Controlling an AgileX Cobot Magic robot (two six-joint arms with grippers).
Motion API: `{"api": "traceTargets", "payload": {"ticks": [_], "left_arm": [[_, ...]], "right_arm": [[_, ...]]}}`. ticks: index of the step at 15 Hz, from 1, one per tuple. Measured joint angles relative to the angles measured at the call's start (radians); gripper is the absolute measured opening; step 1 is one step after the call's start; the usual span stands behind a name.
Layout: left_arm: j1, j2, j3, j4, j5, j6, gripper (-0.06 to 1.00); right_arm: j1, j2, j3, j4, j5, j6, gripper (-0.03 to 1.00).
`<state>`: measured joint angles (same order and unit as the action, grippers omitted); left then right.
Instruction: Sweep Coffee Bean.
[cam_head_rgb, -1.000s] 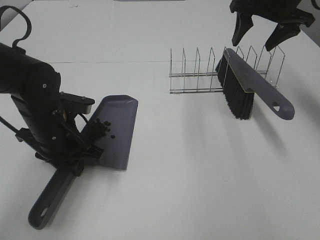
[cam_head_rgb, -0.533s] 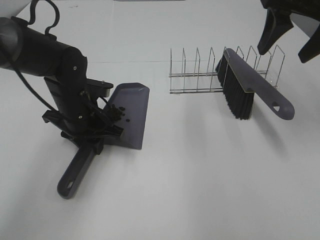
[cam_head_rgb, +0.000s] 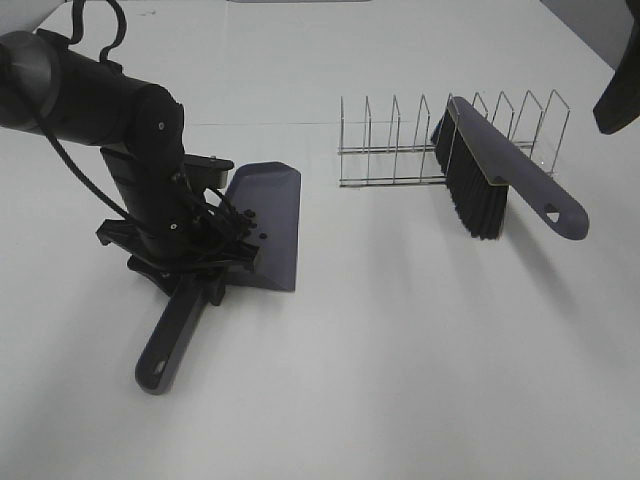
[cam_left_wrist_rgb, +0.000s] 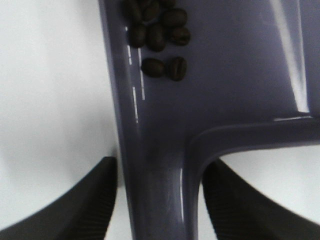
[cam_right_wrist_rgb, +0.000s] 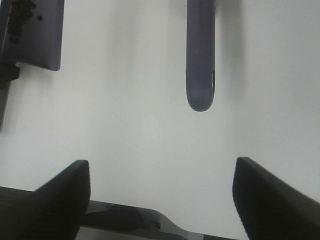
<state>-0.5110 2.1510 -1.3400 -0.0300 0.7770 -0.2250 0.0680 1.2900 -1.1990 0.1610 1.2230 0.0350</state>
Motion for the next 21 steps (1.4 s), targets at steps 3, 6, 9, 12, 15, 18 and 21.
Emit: {"api": "traceTargets", "payload": {"ticks": [3, 6, 9, 12, 15, 18, 21], "left_arm": [[0.0, -0.025, 0.0, -0.009, 0.024, 0.004, 0.69], [0.0, -0.096, 0.0, -0.012, 0.113, 0.051, 0.7], [0.054, -0.198, -0.001, -0.028, 0.165, 0.107, 0.7], [0.26, -0.297, -0.003, -0.027, 0.198, 0.189, 0.7], [0.462, -0.38, -0.003, -0.024, 0.215, 0.273, 0.7], [0.679, -0.518, -0.001, -0.028, 0.258, 0.315, 0.7], [0.697, -0.689, 0.105, -0.045, 0.284, 0.342, 0.7]], "right_arm": [[0.0, -0.107, 0.005, -0.005, 0.0, 0.025, 0.7], [0.0, -0.169, 0.005, -0.01, 0.001, 0.034, 0.7], [0.0, -0.202, 0.005, -0.01, 0.001, 0.053, 0.7], [0.0, -0.218, 0.04, -0.01, 0.001, 0.061, 0.7], [0.0, -0.221, 0.078, -0.01, 0.001, 0.061, 0.7], [0.0, -0.222, 0.087, -0.01, 0.001, 0.061, 0.7], [0.0, -0.272, 0.087, -0.01, 0.001, 0.06, 0.7]]}}
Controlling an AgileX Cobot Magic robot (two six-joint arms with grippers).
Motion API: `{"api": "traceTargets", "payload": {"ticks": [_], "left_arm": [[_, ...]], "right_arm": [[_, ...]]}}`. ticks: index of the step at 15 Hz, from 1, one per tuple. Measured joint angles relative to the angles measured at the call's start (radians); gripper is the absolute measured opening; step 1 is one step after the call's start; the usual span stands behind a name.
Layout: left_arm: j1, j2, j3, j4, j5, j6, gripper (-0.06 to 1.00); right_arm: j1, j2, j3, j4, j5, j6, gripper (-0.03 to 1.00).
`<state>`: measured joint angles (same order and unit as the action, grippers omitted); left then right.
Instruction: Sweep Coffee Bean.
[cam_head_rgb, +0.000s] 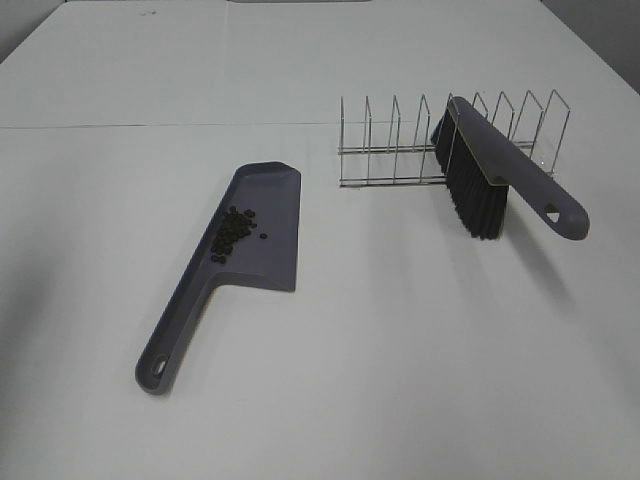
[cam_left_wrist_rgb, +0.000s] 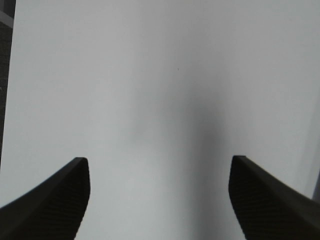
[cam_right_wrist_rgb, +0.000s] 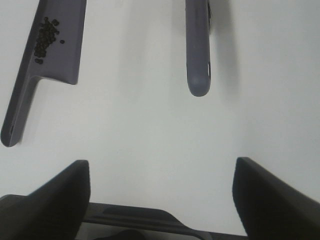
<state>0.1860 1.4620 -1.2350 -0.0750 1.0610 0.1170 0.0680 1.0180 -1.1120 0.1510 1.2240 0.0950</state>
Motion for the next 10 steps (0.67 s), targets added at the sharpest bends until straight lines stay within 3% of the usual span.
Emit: {"api": "traceTargets", "payload": {"ticks": [3, 6, 10], "left_arm": [[0.0, -0.202, 0.168, -0.001, 0.02, 0.003, 0.7], [0.0, -0.454, 0.387, -0.003, 0.026, 0.009, 0.7], [-0.066, -0.618, 0.491, -0.002, -0.033, 0.039, 0.7]], "right_arm": [[0.0, -0.114, 0.047, -0.008, -0.002, -0.001, 0.7], [0.0, -0.294, 0.223, -0.096, -0.001, -0.001, 0.7], [0.0, -0.441, 0.362, -0.188, 0.002, -0.001, 0.7]]}}
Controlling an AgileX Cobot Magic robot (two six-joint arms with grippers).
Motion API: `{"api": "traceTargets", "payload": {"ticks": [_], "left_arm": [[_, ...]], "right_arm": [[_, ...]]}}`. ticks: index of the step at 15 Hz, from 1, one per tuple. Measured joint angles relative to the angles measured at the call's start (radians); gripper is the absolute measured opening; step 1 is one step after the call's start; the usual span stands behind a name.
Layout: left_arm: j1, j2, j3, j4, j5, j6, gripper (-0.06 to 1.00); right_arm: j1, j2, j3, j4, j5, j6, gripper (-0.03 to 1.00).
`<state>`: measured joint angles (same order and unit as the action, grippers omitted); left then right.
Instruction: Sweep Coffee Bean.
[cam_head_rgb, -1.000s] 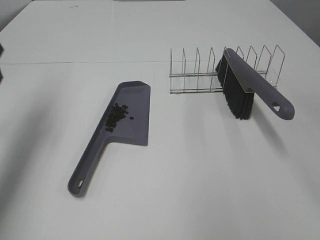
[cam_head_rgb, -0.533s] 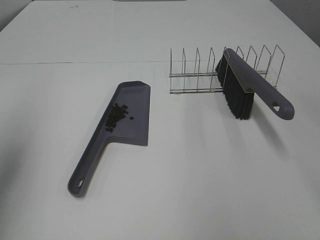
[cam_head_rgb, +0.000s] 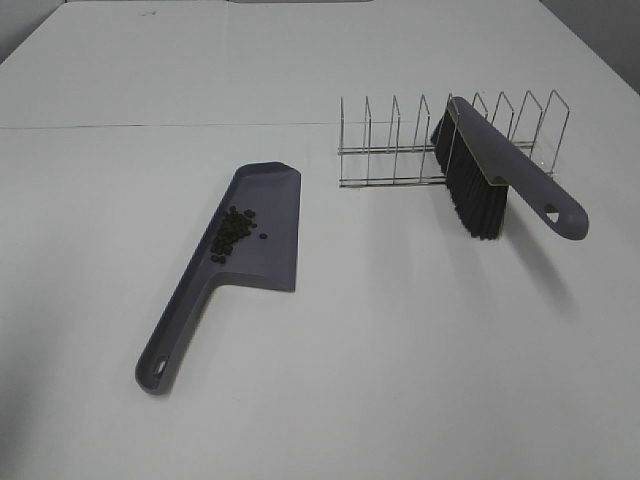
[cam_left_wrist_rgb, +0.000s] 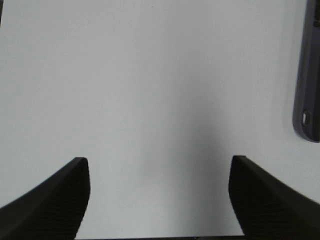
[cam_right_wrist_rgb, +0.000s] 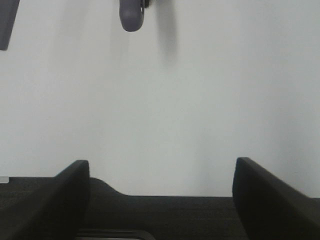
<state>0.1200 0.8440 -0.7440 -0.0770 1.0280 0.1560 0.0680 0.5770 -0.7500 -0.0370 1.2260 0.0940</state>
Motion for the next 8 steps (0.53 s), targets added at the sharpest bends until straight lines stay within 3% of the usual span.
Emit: {"api": "traceTargets", "payload": {"ticks": [3, 8], "left_arm": [[-0.079, -0.067, 0.039, -0.01, -0.012, 0.013, 0.7], [-0.081, -0.305, 0.18, -0.041, -0.031, -0.01, 0.7]], "right_arm": [[0.0, -0.144, 0.058, -0.032, -0.001, 0.0, 0.7], [0.0, -0.407, 0.173, -0.08, -0.013, -0.009, 0.7]]}}
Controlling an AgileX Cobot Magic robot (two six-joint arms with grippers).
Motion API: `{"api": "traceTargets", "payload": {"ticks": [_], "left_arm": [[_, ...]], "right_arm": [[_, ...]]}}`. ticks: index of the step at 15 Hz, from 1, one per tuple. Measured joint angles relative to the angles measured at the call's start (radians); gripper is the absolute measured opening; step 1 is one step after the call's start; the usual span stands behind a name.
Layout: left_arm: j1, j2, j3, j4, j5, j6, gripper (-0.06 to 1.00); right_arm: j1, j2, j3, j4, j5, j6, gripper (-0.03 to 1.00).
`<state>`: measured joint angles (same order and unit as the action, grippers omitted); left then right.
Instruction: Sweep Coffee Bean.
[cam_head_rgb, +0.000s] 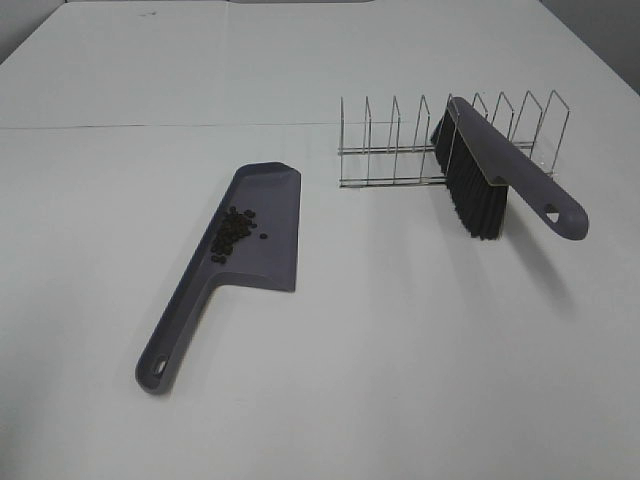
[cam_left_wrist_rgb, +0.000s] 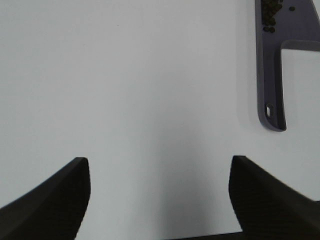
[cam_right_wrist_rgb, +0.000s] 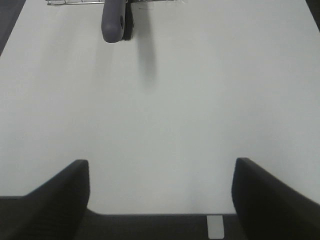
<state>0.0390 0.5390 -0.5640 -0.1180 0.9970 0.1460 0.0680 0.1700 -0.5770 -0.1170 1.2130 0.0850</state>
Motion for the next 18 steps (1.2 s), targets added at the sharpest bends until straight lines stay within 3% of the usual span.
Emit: {"api": "traceTargets", "payload": {"ticks": [4, 10, 18], "left_arm": [[0.0, -0.212, 0.012, -0.009, -0.002, -0.01, 0.7], [0.0, -0.439, 0.043, -0.005, 0.078, -0.082, 0.7], [0.0, -0.545, 0.045, 0.056, 0.078, -0.154, 0.7]], "right_arm": [[0.0, -0.168, 0.088, -0.003, -0.028, -0.017, 0.7], [0.0, -0.175, 0.101, 0.004, -0.062, -0.018, 0.7], [0.0, -0.175, 0.119, 0.053, -0.097, -0.057, 0.7]]}}
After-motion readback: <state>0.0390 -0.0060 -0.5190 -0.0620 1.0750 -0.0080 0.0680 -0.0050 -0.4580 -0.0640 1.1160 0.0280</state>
